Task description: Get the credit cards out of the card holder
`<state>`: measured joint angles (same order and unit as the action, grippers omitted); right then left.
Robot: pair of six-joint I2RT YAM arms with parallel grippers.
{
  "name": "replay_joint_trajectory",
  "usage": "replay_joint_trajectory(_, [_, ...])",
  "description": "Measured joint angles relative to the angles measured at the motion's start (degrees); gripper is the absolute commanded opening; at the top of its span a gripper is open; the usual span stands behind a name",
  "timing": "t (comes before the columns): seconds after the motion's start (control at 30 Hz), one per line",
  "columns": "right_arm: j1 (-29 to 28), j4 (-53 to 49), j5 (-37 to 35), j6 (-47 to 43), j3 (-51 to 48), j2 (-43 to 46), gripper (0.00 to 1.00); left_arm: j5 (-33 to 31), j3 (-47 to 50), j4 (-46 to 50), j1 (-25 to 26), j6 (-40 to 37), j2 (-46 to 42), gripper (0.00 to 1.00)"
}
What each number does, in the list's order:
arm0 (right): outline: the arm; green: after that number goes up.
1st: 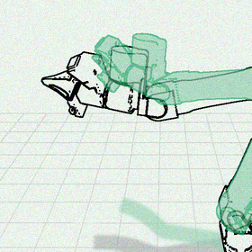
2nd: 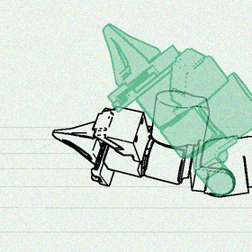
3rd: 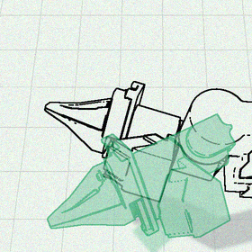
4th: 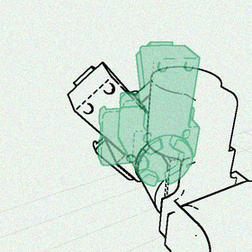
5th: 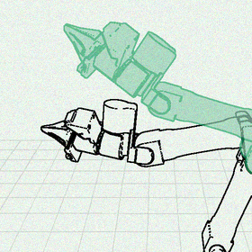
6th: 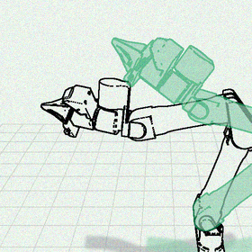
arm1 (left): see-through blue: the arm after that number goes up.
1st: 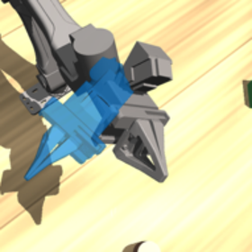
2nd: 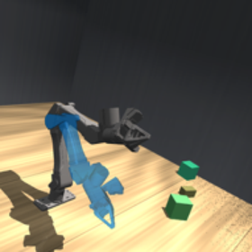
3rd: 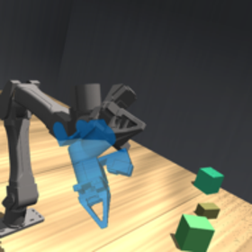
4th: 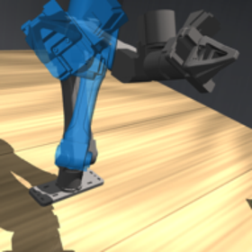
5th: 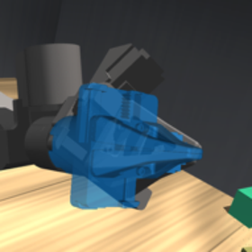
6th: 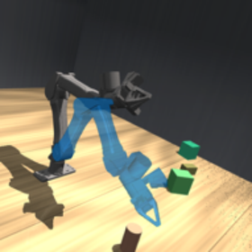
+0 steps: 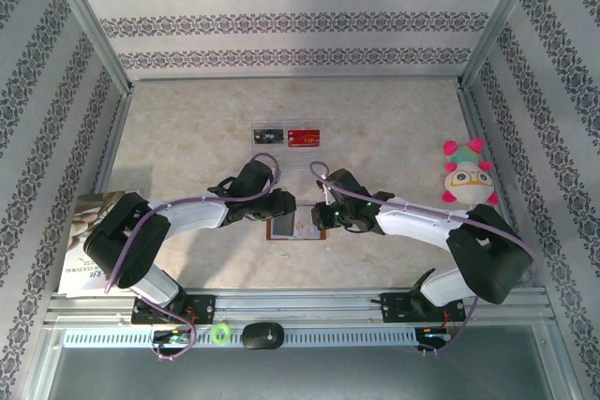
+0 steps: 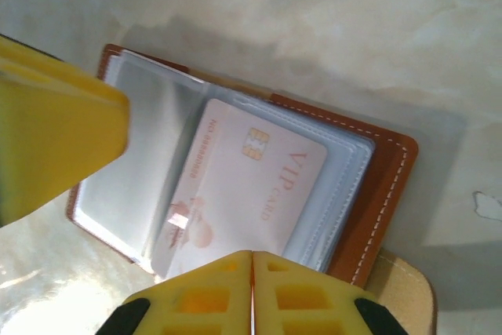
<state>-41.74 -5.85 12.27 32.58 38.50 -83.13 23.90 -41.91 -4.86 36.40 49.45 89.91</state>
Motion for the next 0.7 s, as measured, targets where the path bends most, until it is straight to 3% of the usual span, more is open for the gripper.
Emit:
replay_joint_trajectory(0.17, [0.0,0.4,0.3,-0.2,0.0,-4.9,0.03,0.2,-0.6,0.0,0.8,0.0,0.8,0.28])
replay_joint_trajectory(0.7, [0.0,6.5,1.0,0.6,-1.6,-5.9,0.0,0.0,-0.9,2.1,1.2,0.0,3.3,0.24])
